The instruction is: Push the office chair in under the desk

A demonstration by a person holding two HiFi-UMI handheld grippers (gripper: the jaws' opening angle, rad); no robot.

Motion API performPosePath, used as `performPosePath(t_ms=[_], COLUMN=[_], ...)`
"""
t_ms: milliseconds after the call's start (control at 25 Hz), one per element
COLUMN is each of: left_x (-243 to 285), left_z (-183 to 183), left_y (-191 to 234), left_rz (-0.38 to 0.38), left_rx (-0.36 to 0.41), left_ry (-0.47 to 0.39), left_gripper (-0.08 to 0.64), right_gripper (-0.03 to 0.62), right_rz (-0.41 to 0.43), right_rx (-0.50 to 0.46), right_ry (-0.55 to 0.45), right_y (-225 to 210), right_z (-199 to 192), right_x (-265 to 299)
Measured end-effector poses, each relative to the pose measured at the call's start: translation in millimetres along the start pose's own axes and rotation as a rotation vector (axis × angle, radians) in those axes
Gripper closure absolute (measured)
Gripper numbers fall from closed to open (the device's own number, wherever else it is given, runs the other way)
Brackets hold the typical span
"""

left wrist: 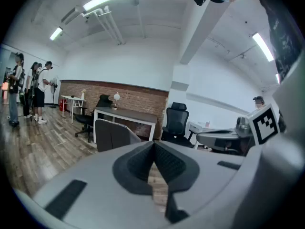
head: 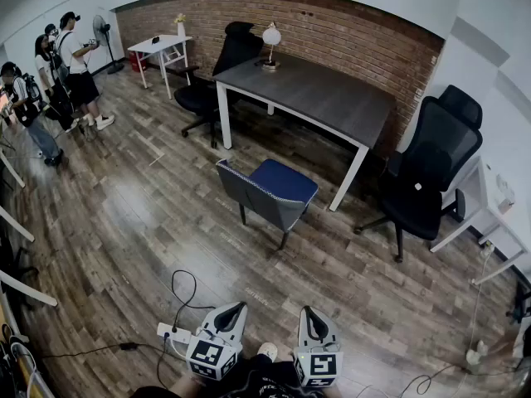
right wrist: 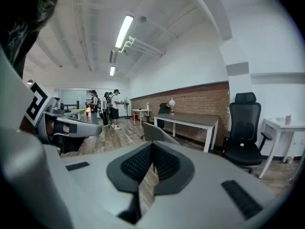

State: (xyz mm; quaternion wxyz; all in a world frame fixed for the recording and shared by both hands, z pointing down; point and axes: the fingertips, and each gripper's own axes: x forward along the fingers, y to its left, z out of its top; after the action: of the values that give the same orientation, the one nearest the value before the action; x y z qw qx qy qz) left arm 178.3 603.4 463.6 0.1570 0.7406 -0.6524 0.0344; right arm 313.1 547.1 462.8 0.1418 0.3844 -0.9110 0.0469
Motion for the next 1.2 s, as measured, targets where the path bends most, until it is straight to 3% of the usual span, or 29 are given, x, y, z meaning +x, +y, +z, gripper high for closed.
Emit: performPosePath(t_ms=[800, 1200], left_x=[28, 70], left_z=[-2, 3], left_y=[-13, 26], left_rz=[0.073, 0.064], left_rx=[0.017, 0.013], left_ry=[-0.005, -0.001], left_gripper=[0.552, 0.552], right_gripper=[0.588, 0.588], right_rz=[0.038, 0.021], right_rx=[-0.006, 0.015], right_ry=[-0.047, -0.033], right_y=[-36, -44], right_z=[1, 2], right_x=[8, 54])
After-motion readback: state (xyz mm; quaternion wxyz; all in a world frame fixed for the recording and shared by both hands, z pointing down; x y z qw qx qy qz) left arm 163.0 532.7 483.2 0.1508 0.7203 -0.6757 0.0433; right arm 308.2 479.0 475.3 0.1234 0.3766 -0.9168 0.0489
